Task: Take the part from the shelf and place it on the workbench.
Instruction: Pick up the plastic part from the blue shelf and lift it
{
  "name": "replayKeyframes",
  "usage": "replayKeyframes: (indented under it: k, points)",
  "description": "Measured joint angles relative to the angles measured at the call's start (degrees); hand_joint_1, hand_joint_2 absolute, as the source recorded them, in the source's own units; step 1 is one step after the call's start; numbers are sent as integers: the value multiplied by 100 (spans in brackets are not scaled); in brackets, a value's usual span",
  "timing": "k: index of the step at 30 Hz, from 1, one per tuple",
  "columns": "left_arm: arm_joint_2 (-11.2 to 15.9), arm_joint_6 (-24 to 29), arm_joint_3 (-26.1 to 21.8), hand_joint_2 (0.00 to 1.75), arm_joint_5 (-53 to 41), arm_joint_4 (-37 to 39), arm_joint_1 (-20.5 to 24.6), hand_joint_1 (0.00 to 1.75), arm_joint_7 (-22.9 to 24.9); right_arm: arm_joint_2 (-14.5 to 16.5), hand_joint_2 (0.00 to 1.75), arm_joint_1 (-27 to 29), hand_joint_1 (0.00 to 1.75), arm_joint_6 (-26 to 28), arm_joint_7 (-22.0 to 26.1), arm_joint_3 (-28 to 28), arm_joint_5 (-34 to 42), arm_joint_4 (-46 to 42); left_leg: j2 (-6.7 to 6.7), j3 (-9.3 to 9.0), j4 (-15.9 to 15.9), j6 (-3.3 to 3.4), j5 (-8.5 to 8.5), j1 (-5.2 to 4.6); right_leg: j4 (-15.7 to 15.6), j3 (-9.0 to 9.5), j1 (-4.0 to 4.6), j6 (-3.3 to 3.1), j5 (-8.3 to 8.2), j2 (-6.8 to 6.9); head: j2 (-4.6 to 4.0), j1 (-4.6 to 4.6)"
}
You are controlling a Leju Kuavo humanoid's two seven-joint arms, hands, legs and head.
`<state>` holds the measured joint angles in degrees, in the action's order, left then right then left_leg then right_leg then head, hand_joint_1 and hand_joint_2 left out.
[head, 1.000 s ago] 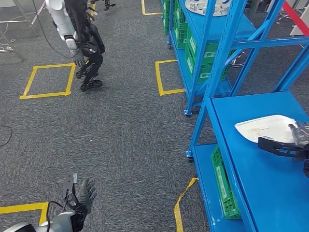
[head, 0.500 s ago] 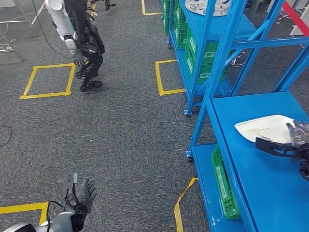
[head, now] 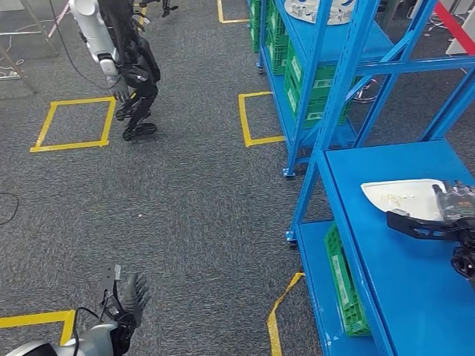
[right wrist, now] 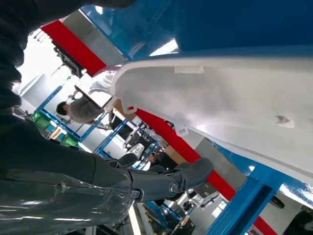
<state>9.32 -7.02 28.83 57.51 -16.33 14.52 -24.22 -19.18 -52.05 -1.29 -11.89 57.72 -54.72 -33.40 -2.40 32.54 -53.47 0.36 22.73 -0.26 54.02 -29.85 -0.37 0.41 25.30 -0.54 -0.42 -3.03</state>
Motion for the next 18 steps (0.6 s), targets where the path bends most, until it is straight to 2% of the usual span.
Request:
replayKeyframes:
  k: [18]
  points:
    - [-18,2,2,0,0,1,10,0,0,110,175,-22,0,9,2,-10,-7,221,0,0,0,0,0,0,0,0,0,0,0,0,0,-1]
